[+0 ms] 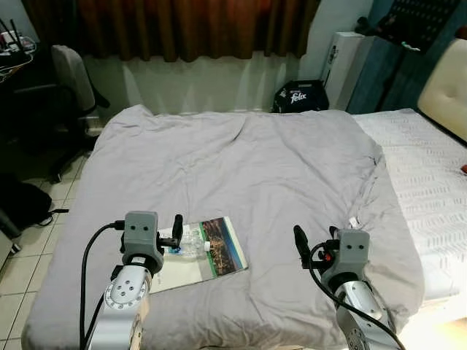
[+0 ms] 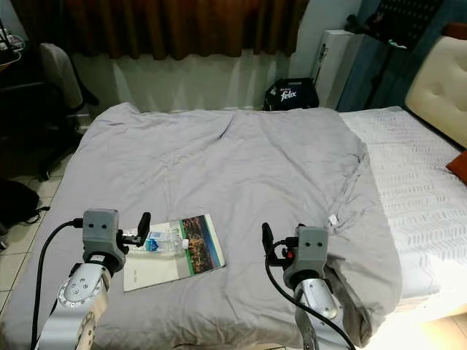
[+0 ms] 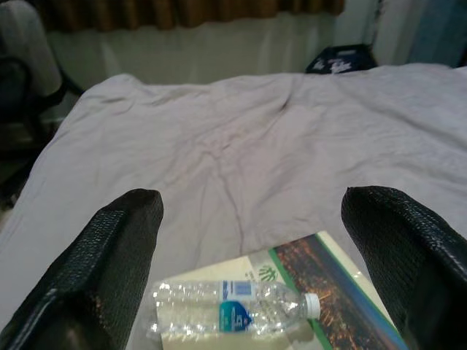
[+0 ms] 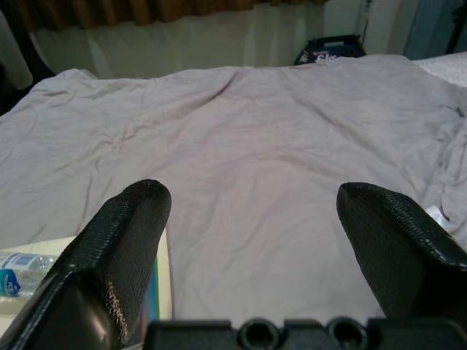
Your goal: Clean up the room
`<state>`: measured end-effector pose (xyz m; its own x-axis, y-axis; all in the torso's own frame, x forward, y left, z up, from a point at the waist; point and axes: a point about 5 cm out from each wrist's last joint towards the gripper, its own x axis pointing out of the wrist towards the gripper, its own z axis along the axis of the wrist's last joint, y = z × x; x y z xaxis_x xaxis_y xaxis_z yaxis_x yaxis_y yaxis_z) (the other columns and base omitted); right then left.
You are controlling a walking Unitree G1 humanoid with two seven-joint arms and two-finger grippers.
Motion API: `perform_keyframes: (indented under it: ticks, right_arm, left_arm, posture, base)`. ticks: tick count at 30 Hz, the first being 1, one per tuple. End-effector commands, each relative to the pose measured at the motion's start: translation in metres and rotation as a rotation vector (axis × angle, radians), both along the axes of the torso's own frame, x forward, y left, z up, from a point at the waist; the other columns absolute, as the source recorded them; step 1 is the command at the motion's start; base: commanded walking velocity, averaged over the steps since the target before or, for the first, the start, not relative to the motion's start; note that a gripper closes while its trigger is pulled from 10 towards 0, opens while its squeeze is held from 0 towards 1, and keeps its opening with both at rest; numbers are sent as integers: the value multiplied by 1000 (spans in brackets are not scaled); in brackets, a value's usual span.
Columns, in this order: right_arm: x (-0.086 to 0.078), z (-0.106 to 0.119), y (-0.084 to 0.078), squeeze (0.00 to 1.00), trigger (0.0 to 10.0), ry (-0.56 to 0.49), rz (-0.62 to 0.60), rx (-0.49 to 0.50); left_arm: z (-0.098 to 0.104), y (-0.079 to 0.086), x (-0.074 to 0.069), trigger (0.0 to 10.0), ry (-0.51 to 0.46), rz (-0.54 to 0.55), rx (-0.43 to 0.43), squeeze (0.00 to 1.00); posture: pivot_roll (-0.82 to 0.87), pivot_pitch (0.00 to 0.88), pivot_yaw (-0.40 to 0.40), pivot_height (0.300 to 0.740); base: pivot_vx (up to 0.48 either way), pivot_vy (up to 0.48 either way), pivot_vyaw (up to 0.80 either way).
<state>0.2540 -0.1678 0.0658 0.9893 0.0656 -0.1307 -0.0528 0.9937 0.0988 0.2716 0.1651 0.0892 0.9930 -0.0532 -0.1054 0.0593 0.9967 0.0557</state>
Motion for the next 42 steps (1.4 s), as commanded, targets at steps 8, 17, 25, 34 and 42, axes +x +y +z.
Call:
perform_keyframes:
  ticks: [8, 17, 25, 34, 42]
  right_arm:
    - [-3, -2, -3, 0, 10000, 4, -12, 0]
    - [-3, -3, -5, 0, 10000, 9, -13, -2]
    - [-4, -3, -4, 0, 10000, 11, -7, -3]
    - [-5, -4, -3, 0, 10000, 11, -11, 4]
    - [-6, -5, -3, 0, 10000, 10, -10, 2]
  left_arm:
    - [-5, -2, 4, 10000, 23, -15, 41, 0]
    - [-5, -4, 5, 10000, 15, -15, 47, 0]
    - [-7, -3, 5, 10000, 20, 0, 29, 0]
    - [-8, -3, 8, 10000, 31, -21, 28, 0]
    - [-7, -4, 13, 10000, 22, -32, 81, 0]
  posture:
    - [-33, 0, -22, 740]
    - [-37, 0, -22, 740]
    - [-36, 0, -21, 740]
    - [-40, 0, -14, 740]
    - [-42, 0, -11, 740]
  base:
    - [0, 162, 0]
    - [0, 0, 0]
    - [0, 120, 0]
    - [0, 480, 142]
    - [0, 180, 0]
